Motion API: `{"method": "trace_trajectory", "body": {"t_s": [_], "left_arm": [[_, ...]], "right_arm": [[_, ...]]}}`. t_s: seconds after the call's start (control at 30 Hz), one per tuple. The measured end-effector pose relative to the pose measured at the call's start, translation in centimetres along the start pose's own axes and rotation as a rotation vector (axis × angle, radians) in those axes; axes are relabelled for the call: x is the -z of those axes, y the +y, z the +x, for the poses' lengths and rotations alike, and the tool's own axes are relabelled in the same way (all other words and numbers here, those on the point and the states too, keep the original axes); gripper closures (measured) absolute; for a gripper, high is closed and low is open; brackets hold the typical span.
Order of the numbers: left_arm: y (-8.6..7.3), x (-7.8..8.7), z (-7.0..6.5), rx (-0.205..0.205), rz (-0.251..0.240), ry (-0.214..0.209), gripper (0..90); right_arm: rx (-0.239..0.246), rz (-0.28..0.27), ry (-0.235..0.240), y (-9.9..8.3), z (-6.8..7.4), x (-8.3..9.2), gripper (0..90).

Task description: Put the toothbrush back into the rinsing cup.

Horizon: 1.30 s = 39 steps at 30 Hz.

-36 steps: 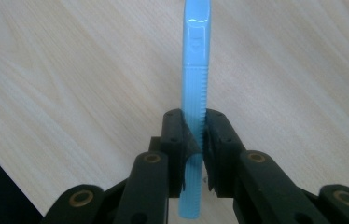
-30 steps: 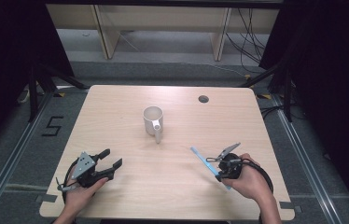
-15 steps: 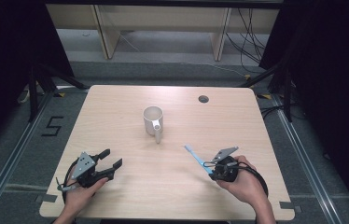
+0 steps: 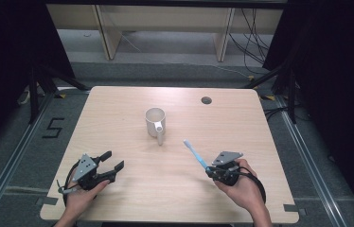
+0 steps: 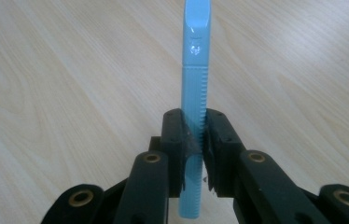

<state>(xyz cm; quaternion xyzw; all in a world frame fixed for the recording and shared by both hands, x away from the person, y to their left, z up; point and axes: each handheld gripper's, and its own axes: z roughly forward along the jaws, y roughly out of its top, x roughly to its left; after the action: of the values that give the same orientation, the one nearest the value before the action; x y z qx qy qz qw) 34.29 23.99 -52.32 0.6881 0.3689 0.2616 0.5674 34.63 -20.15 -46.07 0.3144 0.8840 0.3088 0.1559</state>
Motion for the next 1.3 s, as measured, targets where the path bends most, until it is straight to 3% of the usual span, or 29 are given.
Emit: {"method": "trace_trajectory", "body": {"t_s": [0.17,0.37,0.5,0.53,0.6,0.63,0.7,0.73,0.83,0.97,1.03,1.13,1.17,1.23,1.3], "left_arm": [[-0.1,-0.1,0.1,0.005,-0.017,-0.006,32.4],[-0.1,-0.1,0.0,0.002,-0.016,-0.007,32.4],[-0.1,-0.1,0.0,0.004,-0.015,-0.007,32.4],[-0.1,-0.1,0.0,0.002,-0.014,-0.007,32.4],[-0.1,-0.1,0.0,0.002,-0.014,-0.007,32.4],[-0.1,-0.1,0.0,0.002,-0.014,-0.007,32.4],[0.0,0.0,0.0,0.000,0.002,0.000,32.4],[0.0,0.0,0.0,0.001,-0.002,-0.002,32.4],[-0.1,-0.1,0.0,0.005,-0.015,-0.007,32.4],[-0.1,-0.1,0.0,0.003,-0.014,-0.006,32.4],[0.0,-0.1,0.0,0.001,-0.006,-0.002,32.4],[0.0,0.0,0.0,-0.001,0.004,0.001,32.4],[0.0,0.0,0.0,0.000,0.003,0.001,32.4],[0.0,0.0,0.0,0.000,0.003,0.001,32.4],[0.0,0.0,0.0,-0.001,0.004,0.001,32.4]], "right_arm": [[-0.040,-0.045,-0.021,0.1,0.5,-0.2,79.3],[-0.017,-0.135,-0.045,-0.1,0.7,-0.9,79.3],[-0.043,-0.146,-0.034,-0.2,0.9,-1.1,79.4],[-0.039,-0.159,-0.057,-0.2,0.9,-1.1,79.4],[-0.055,-0.162,-0.045,-0.2,1.0,-1.3,79.4],[-0.045,-0.181,-0.062,-0.3,1.0,-1.3,79.4],[-0.067,-0.191,-0.044,-0.3,1.0,-1.5,79.3],[-0.063,-0.204,-0.068,-0.3,1.0,-1.5,79.3],[-0.103,-0.230,-0.081,-0.4,1.2,-1.6,79.4],[-0.104,-0.294,-0.110,-0.5,1.1,-1.9,79.3],[-0.138,-0.323,-0.112,-0.6,1.2,-1.9,79.3],[-0.144,-0.373,-0.121,-0.6,1.2,-1.9,79.4],[-0.170,-0.381,-0.105,-0.6,1.4,-1.9,79.3],[-0.148,-0.408,-0.129,-0.5,1.2,-1.9,79.3],[-0.198,-0.417,-0.093,-0.5,1.6,-1.9,79.3]]}}
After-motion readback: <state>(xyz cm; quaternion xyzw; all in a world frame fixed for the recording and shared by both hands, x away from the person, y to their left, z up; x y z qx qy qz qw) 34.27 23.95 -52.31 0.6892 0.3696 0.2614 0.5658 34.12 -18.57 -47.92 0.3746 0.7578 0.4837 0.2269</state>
